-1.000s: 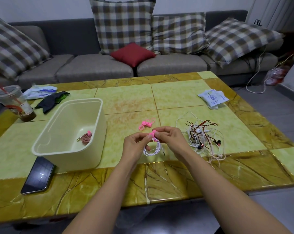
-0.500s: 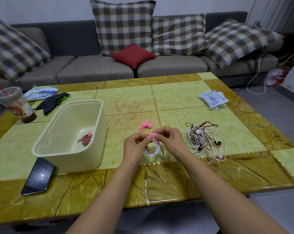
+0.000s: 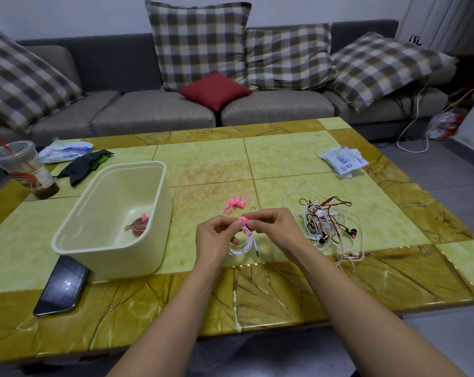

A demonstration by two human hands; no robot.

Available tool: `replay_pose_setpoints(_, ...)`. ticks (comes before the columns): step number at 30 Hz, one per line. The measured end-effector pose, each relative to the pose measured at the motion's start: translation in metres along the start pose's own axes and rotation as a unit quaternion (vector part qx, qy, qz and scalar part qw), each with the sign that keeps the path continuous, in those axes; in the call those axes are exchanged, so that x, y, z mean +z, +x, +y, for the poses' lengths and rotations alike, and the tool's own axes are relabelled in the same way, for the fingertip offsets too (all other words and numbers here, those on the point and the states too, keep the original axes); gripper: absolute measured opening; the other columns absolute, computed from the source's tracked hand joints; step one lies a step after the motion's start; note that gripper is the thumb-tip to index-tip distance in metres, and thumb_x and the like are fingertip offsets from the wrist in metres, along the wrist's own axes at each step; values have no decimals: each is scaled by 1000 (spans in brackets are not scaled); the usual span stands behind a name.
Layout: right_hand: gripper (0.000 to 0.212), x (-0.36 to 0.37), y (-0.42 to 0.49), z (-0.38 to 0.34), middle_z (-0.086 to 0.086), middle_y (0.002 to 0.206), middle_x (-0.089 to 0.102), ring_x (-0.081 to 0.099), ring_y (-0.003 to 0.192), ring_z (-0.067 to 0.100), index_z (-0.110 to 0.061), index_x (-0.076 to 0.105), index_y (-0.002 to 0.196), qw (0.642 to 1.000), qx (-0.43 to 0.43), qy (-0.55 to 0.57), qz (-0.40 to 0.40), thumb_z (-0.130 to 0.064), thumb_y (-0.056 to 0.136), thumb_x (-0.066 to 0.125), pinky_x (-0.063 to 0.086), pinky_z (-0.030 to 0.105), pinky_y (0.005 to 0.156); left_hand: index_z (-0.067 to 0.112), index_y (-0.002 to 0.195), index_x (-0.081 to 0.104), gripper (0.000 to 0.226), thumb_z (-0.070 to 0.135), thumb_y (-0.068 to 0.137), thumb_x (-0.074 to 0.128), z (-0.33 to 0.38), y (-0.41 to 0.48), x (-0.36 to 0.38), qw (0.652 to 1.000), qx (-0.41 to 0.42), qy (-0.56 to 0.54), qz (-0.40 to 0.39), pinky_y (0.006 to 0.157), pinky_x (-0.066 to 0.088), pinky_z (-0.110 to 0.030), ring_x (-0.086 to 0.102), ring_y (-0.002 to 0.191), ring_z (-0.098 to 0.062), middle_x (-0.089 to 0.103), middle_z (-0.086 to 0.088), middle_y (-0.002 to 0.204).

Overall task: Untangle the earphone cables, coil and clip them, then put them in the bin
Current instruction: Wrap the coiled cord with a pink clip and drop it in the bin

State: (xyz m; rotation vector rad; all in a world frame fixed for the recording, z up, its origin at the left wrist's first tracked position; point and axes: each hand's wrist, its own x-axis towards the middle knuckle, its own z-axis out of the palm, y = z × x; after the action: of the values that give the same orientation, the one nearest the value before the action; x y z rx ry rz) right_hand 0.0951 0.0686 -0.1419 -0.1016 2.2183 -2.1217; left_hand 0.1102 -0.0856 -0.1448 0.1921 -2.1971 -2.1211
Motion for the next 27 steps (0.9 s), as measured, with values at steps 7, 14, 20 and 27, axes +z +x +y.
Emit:
replay_pose_setpoints(7, 17, 1, -1, -1, 8, 91, 77, 71, 85, 8, -5, 77, 101, 1000, 8, 2, -21, -3, 85, 72, 51, 15, 73, 4, 88, 74, 19, 20, 80, 79, -1, 0, -2, 1000, -23, -3, -6, 55, 49, -24, 56, 49, -15, 75, -10, 77)
replay_pose_setpoints(14, 19, 3, -2, 0, 10, 88, 76, 72, 85, 13, -7, 76, 100, 1000, 7, 12, -23, -12, 82, 78, 53, 18, 76, 10, 93, 74, 15, 19, 82, 77, -1, -2, -2, 999, -33, 2, 0, 52, 47, -20, 55, 47, -10, 75, -10, 78)
replay_pose_setpoints(20, 16, 5, -2, -4, 10, 79, 74, 67, 68, 4, -2, 76, 97, 999, 0, 18, 31, -7, 82, 76, 47, 11, 62, 4, 99, 73, 16, 15, 87, 70, 9, -5, -2, 998, -46, -10, -51, 45, 41, -15, 56, 47, -6, 72, -11, 79)
replay_pose_setpoints(27, 8, 21, -5, -14, 1, 83, 71, 64, 72, 0, -11, 74, 94, 1000, -3, 0, 3, -7, 89, 69, 46, 10, 63, -2, 92, 71, 14, 12, 91, 67, 27, -12, -10, 997, -53, 28, -42, 39, 37, -14, 53, 41, -6, 67, -10, 70)
